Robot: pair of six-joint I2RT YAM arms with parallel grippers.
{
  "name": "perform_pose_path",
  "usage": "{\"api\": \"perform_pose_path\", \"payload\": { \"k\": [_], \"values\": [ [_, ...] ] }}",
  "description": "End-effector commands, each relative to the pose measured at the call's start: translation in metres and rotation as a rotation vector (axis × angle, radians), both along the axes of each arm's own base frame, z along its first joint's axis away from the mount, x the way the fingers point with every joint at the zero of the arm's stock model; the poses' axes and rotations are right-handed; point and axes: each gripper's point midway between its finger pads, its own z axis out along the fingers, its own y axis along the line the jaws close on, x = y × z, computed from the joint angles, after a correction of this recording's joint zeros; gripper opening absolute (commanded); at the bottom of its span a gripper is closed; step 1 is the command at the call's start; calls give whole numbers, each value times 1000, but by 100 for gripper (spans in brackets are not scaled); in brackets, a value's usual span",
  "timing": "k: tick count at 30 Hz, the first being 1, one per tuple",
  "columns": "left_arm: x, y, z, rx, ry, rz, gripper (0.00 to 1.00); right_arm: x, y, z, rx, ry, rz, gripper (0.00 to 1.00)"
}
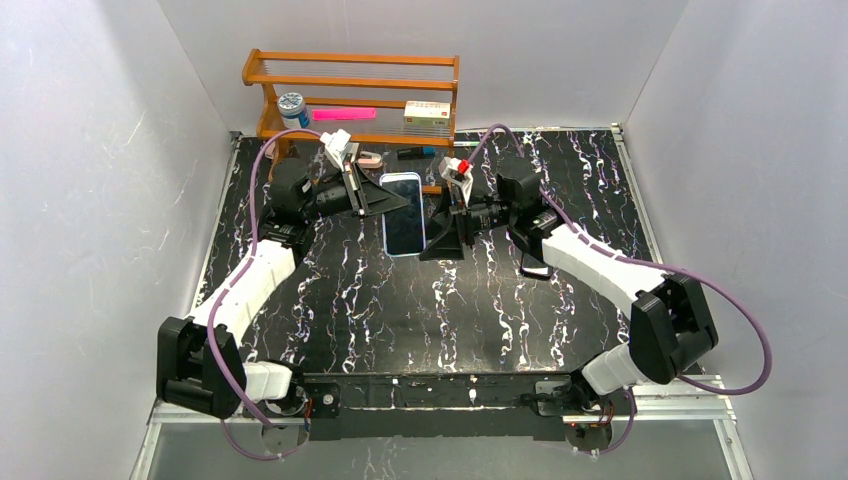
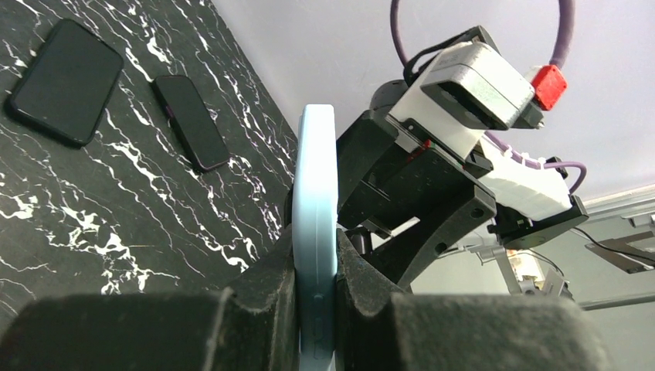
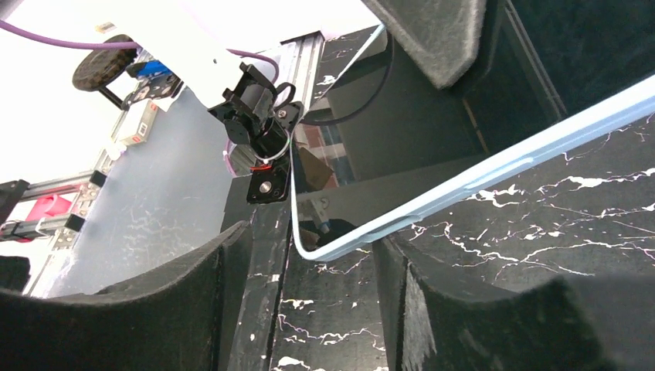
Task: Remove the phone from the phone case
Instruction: Remove the phone case from the phone.
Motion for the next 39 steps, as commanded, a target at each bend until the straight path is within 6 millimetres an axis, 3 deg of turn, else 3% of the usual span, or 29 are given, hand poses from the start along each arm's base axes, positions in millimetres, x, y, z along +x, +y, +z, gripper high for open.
{"api": "perform_pose_path", "payload": {
  "k": [1,14,19,39],
  "values": [
    [-14,-4,45,-52,-133,-46,0,-5,5,24,60,-69,72,63],
    [-13,-5,57,-90,-120,-42,0,-10,2,19,56,-102,110,25],
    [-10,-6,56,-106,-69,-36,0,-13,0,18,74,-167,131,1],
    [-19,-16,45,-150,124,-73,0,27,17,32,138,-668,29,1]
  ]
}}
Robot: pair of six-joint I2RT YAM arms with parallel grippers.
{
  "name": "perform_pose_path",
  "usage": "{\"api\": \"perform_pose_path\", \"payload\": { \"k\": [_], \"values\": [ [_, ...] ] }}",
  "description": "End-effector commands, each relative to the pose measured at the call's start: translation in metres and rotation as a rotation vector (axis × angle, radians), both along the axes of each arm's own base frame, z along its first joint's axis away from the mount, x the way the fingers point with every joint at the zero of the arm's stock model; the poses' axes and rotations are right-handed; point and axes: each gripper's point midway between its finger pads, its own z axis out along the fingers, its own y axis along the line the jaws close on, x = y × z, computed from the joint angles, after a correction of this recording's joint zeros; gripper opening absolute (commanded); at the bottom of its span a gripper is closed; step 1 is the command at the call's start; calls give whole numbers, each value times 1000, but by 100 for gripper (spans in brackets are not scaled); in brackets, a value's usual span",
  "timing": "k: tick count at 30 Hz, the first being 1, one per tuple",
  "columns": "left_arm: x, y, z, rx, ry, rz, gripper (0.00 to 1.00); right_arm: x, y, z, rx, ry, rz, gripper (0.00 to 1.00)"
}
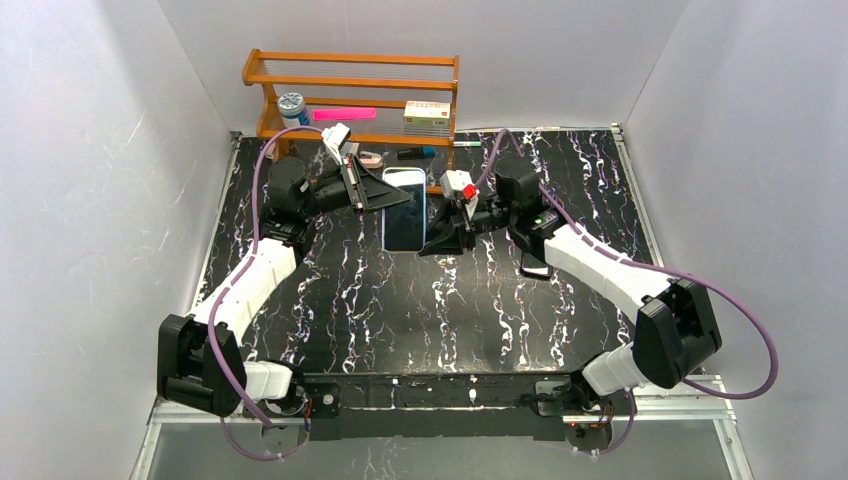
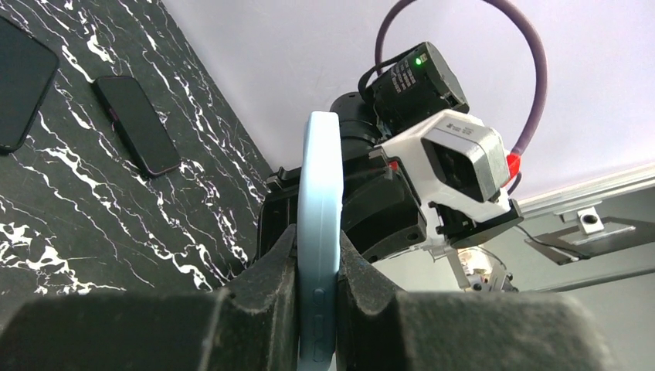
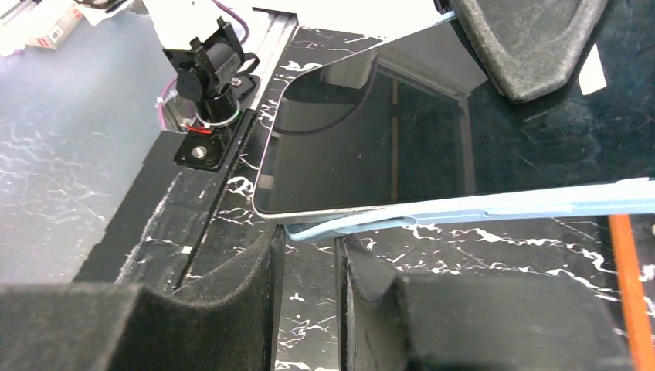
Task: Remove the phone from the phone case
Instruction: Remove the phone case from the phone.
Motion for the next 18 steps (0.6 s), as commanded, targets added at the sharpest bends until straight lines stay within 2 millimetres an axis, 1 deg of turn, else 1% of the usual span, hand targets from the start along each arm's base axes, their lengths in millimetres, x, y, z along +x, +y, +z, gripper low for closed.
{"api": "perform_pose_path", "payload": {
  "k": [1,4,6,8,10,12,13,14,15,17,18],
  "values": [
    [-10,-8,18,-53,81,-21,0,31,16,30,90,-303,-67,1],
    [-13,-6,17,-54,80,-15,0,41,18,35,104,-335,-114,1],
    [-15,-6,18,-56,75,-17,0,54,18,35,111,-326,-203,1],
    [-18,-6,20,-58,63,-21,0,68,15,35,112,-284,-311,1],
    [-18,-5,21,-64,53,-16,0,78,11,36,114,-230,-396,2],
    [-17,-5,25,-81,40,-12,0,84,6,40,133,-148,-482,6],
    [-17,-5,28,-96,34,-11,0,84,3,41,143,-109,-515,10],
    [-17,-5,31,-110,28,-10,0,84,0,41,154,-77,-537,16],
    [-15,-5,33,-119,19,-2,0,80,-4,40,161,-49,-548,23],
    [-9,-3,32,-126,12,37,0,72,-11,37,167,4,-573,41],
    [-4,-3,31,-129,10,59,0,69,-16,31,157,35,-594,47]
  ]
}}
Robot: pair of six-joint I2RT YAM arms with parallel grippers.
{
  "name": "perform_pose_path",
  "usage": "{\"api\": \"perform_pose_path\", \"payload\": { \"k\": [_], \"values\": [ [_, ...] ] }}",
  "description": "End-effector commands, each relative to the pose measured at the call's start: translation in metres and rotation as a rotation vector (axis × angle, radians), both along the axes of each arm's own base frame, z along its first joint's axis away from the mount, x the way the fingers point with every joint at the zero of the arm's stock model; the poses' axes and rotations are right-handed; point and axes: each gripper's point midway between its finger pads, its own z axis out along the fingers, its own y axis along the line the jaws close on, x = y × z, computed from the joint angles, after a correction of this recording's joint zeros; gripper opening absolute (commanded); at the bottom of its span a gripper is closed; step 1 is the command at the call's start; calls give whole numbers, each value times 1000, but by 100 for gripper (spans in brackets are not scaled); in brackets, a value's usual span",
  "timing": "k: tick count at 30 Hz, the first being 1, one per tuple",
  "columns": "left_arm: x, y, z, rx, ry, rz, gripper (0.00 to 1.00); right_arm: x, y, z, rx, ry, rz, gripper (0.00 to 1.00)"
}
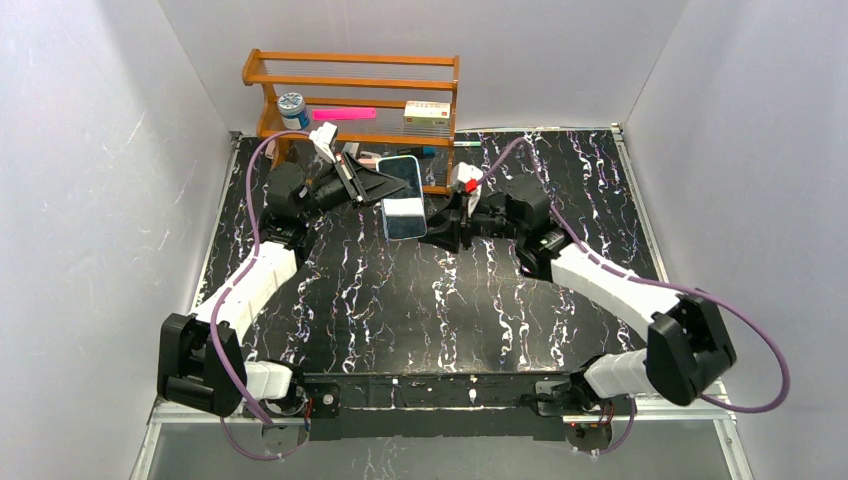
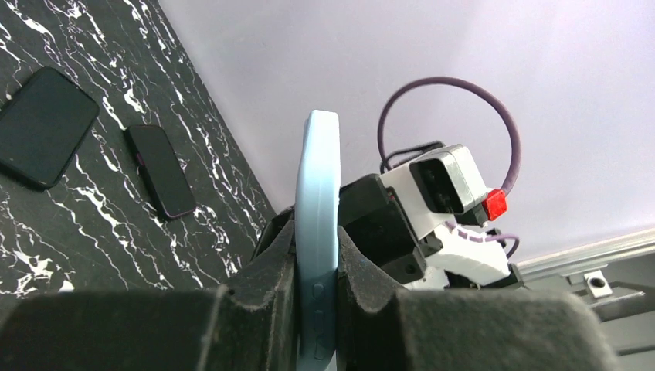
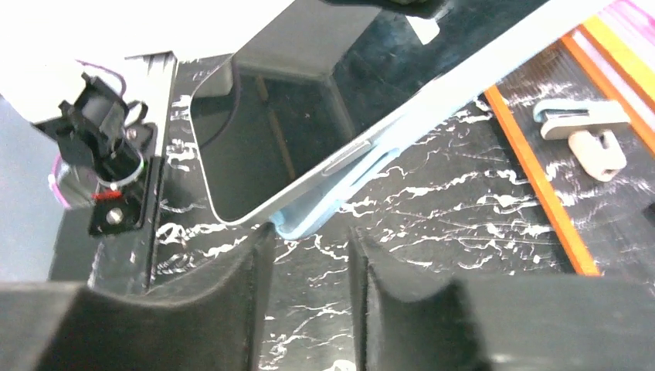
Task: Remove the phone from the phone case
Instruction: Remove the phone case from the phone.
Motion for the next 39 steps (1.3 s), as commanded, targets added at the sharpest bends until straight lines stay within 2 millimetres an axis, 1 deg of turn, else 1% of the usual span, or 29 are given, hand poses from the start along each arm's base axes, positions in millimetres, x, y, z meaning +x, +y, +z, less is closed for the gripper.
{"api": "perform_pose_path", "payload": {
  "k": [1,2,3,4,5,6,7,8,11,15,17,21,25,29,35,39],
  "values": [
    [-23,-10,26,-82,-2,-64,0,25,-21,40,144,9,-273,56],
    [-18,-8,26,-87,1,-38,0,22,-27,41,150,29,-294,68],
    [-13,-8,25,-89,2,-13,0,20,-32,41,154,66,-322,77],
    [-8,-6,25,-90,-3,14,0,15,-37,40,152,100,-341,84],
    [-4,-5,25,-91,-8,41,0,13,-42,42,158,123,-365,96],
    [1,-4,23,-92,-8,69,0,11,-47,44,167,156,-390,98],
    [6,-2,23,-94,-9,93,0,9,-52,47,179,182,-420,99],
    [9,-1,22,-95,-10,112,0,6,-57,51,190,200,-436,99],
    [16,0,20,-99,-8,144,0,-11,-60,64,201,242,-396,99],
    [22,3,16,-103,0,175,0,-4,-68,74,237,488,-530,99],
    [24,3,14,-105,5,186,0,-6,-68,82,278,561,-532,98],
    [26,1,11,-113,19,197,0,-18,-59,94,373,723,-455,86],
    [26,-4,11,-119,23,200,0,-25,-49,100,410,838,-386,76],
    [25,-10,12,-132,26,197,0,-24,-46,97,413,873,-377,66],
    [21,-16,17,-158,31,187,0,-14,-51,83,414,908,-459,62],
    [17,-21,20,-171,34,169,0,-12,-50,76,405,927,-472,61]
  ]
}}
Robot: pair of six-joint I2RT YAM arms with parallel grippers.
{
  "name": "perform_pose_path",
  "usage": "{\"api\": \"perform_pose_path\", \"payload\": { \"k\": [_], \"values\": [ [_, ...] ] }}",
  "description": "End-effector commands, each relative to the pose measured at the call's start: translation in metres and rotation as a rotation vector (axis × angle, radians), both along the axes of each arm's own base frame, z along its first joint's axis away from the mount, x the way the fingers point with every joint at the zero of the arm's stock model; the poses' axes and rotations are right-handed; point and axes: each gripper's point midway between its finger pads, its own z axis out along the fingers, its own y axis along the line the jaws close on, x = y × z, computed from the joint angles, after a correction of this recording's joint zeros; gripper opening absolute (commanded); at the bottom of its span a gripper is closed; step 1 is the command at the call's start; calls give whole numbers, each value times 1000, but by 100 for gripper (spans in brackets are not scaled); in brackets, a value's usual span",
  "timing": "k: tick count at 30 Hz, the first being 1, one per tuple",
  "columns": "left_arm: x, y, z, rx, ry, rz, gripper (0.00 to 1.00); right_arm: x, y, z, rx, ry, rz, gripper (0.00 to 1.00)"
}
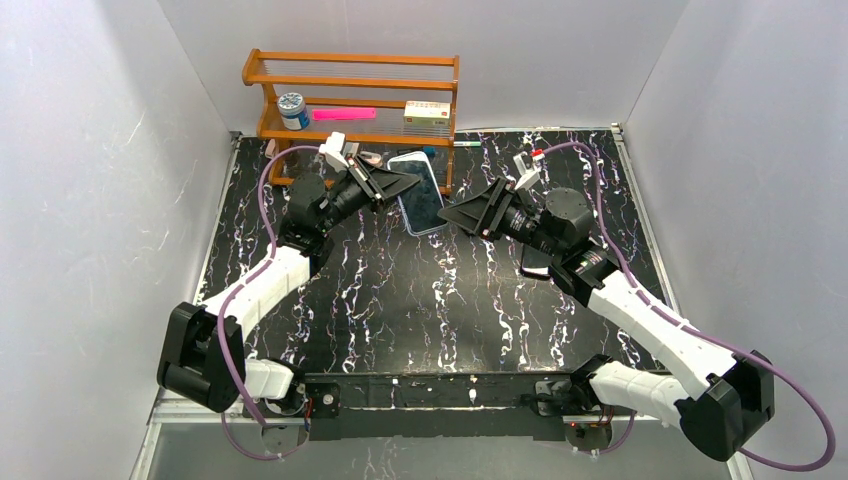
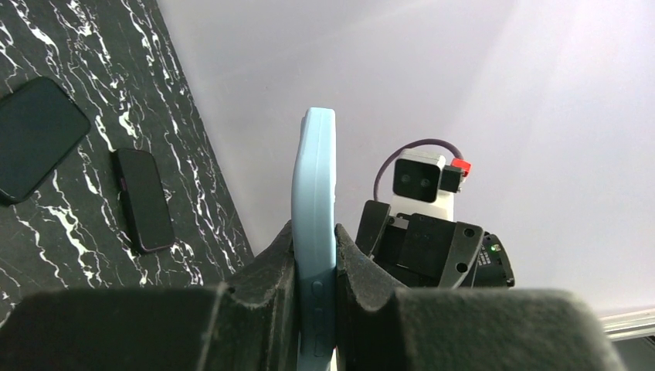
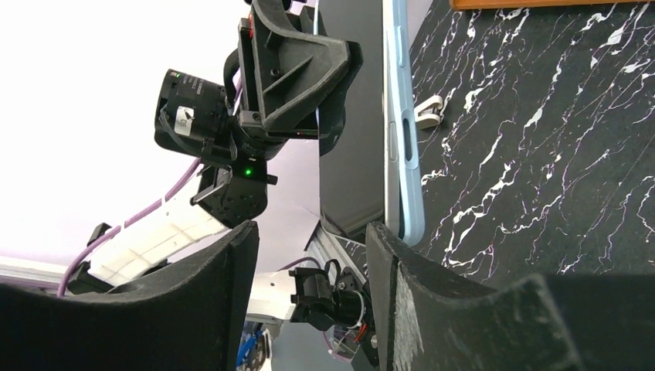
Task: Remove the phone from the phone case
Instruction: Remove the phone case from the phone.
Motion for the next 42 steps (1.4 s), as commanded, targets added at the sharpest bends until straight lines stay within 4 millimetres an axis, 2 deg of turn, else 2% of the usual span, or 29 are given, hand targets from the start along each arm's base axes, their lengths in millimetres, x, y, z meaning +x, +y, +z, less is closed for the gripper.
{"api": "perform_pose_path", "payload": {
  "k": [1,5,13,18,23,31,42],
  "values": [
    [-7,-1,32,-70,-85,-2,0,4,-1,1,22,19,-24,59],
    [-6,0,34,-78,-88,5,0,6,-3,-1,14,28,-42,57],
    [-3,0,29,-77,-72,20,0,7,-18,-4,-25,16,-121,59],
    [-2,-1,31,-81,-73,14,0,3,-13,-6,-12,18,-81,59],
    [-2,-1,31,-84,-67,10,0,-2,-6,5,23,-11,-27,57],
    [-5,-3,33,-92,-68,-5,0,-4,-2,9,58,-18,2,55],
    [-13,-3,50,-168,-76,-29,0,2,-5,-2,43,6,-35,56]
  ]
}}
